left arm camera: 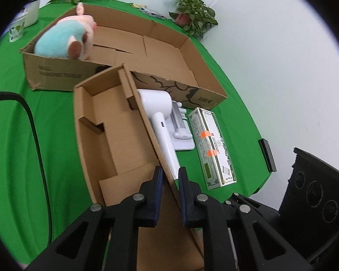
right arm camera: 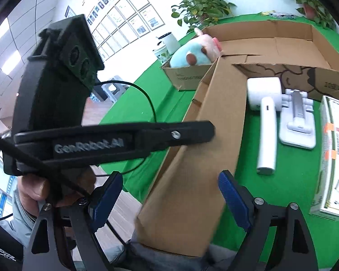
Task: Organize objects
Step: 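Turn the cardboard insert open side up with the left gripper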
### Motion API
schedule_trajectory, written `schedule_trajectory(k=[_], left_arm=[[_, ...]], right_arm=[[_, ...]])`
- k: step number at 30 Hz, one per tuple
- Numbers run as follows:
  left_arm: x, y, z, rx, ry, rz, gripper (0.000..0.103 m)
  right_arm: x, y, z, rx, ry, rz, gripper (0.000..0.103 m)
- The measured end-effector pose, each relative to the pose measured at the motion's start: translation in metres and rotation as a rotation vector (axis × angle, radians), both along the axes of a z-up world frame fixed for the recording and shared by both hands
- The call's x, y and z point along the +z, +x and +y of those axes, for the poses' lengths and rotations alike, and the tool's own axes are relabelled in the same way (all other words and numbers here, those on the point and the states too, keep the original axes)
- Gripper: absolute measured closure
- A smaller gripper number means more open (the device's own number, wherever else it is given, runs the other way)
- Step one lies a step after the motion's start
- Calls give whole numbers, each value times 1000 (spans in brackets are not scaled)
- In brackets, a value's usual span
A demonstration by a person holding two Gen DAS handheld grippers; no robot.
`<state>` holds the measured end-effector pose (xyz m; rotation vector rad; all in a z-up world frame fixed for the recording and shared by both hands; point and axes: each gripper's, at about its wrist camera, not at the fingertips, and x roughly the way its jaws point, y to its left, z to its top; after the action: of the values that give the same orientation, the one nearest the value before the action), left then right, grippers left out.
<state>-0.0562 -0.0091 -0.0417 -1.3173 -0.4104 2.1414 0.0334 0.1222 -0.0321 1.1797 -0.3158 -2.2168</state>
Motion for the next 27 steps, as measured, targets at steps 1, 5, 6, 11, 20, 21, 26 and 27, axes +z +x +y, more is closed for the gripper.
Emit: schedule_trajectory(k=[1, 5, 6, 11, 20, 21, 26, 27], left_arm=[[0, -2, 5, -7, 2, 2, 89], [1, -8, 26, -46, 8, 10, 86], [0, -8, 30, -57, 14, 11, 85], [3, -9, 47, -111, 44, 23, 85], [11, -5, 53, -119, 33, 63, 88], [13, -4, 49, -106, 26, 73, 88], [24, 8, 5, -2, 20, 128, 88], [25, 10, -6, 32, 15, 133, 88]], right_arm=[[2, 0, 3, -12, 4, 6, 16], [9, 6, 23, -73, 27, 37, 14], [9, 5, 28, -87, 30, 39, 14], [7, 4, 51, -157, 49, 41, 14], [3, -2, 67, -210, 129, 55, 60], [1, -3, 68, -212, 125, 45, 64], [-12, -12, 59, -202, 85, -7, 86], [-14, -14, 54, -200, 90, -14, 89]])
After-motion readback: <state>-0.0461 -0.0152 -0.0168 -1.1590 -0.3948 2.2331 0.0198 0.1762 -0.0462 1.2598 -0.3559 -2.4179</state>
